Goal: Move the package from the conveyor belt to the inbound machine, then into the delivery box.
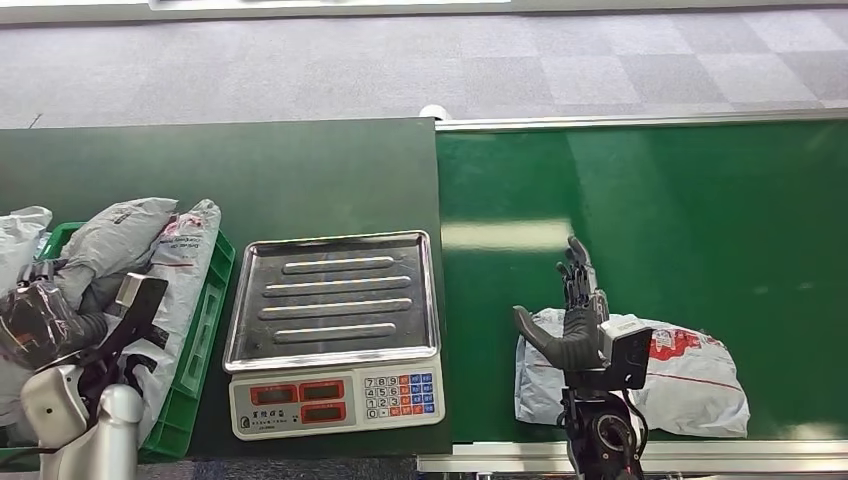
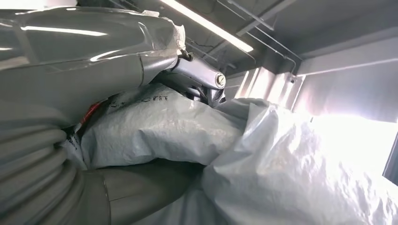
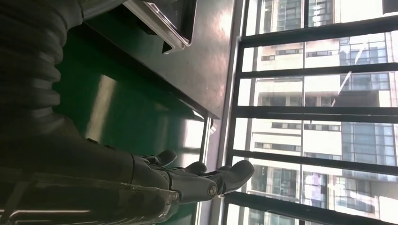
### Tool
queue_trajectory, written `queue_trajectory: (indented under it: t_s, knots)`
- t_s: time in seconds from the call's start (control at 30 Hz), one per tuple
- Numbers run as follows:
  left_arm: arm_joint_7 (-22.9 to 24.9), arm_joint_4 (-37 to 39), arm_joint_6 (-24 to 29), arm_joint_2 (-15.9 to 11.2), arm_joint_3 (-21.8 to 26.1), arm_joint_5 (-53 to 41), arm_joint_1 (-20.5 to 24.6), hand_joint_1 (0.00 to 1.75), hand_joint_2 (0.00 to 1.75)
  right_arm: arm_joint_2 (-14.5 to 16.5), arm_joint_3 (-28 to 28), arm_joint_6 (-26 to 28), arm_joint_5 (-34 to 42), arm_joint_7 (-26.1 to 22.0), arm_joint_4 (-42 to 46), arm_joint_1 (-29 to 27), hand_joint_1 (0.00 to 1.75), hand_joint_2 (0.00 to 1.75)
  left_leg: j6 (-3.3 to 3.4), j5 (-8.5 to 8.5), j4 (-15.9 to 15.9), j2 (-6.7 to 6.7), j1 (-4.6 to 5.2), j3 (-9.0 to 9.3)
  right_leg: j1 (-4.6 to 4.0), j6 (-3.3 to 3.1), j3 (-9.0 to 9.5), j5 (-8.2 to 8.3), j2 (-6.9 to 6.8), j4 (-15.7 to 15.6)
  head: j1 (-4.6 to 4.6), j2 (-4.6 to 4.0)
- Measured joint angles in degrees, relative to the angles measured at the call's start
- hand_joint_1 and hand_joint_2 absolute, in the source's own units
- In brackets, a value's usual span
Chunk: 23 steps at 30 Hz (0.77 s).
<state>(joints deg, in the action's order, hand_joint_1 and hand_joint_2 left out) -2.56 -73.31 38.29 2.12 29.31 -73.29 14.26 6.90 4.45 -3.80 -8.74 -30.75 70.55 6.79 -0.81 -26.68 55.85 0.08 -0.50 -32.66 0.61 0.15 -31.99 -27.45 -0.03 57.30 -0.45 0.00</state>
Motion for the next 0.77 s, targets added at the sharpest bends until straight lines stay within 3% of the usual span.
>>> queue_trajectory:
  t_s: [0.07,0.2,0.4,0.43,0.53,0.57,0.67,0.77]
  knots:
    - [0.9,1.6,-0.4,-0.9,-0.7,-0.5,0.5,1.67,1.75,0.0,-0.1,0.0,0.0,0.0,0.0,0.1,0.00,1.75,-0.02,-0.02,0.0,0.03,0.00,0.13,0.00,-0.02,0.10,-0.01,0.03,0.0,0.00,0.00]
    - [2.1,3.8,-1.3,-2.1,-1.9,-0.7,1.1,0.96,1.75,0.0,-0.4,0.0,0.0,0.0,0.0,0.2,0.00,1.75,-0.04,-0.01,-0.1,0.07,-0.01,0.32,-0.01,-0.03,0.22,-0.01,0.04,0.0,-0.01,0.00]
    - [2.9,6.0,-1.1,-3.2,-3.1,-0.6,1.8,0.96,1.75,0.0,-0.6,0.0,0.0,0.0,0.0,0.2,0.00,1.75,-0.06,-0.02,-0.1,0.08,0.00,0.35,-0.01,-0.07,0.25,-0.03,0.05,0.0,0.01,0.00]
    - [2.9,6.2,-1.1,-3.3,-3.3,-0.6,1.9,0.84,1.75,0.0,-0.6,0.0,0.0,0.0,0.0,0.2,0.00,1.75,-0.06,-0.03,-0.1,0.09,0.00,0.35,-0.01,-0.07,0.25,-0.04,0.05,0.0,0.01,0.00]
    - [2.9,6.7,-1.1,-3.6,-3.6,-0.6,2.0,0.12,1.75,0.0,-0.6,0.0,0.0,0.0,0.0,0.2,0.00,1.75,-0.10,-0.06,-0.1,0.11,0.00,0.34,0.00,-0.08,0.23,-0.05,0.07,0.0,0.01,0.00]
    - [2.9,6.9,-1.0,-3.7,-3.6,-0.6,2.0,0.00,1.75,0.0,-0.7,0.0,0.0,0.0,0.0,0.2,0.00,1.75,-0.11,-0.07,-0.1,0.12,0.01,0.34,0.00,-0.09,0.22,-0.06,0.07,0.0,0.01,0.00]
    - [1.8,6.9,-0.1,-3.8,-3.9,0.2,2.1,0.00,1.75,0.0,-0.7,0.0,0.0,0.0,0.0,0.2,0.00,1.75,-0.12,-0.09,-0.1,0.16,0.01,0.34,0.00,-0.10,0.21,-0.07,0.09,0.0,0.01,0.00]
    - [-3.8,5.9,0.7,-3.2,-3.3,1.8,2.1,0.00,1.75,0.1,-0.7,0.0,0.0,0.0,0.0,0.2,0.00,1.75,-0.12,-0.09,-0.1,0.17,0.00,0.33,0.00,-0.11,0.19,-0.08,0.09,0.0,0.00,0.00]
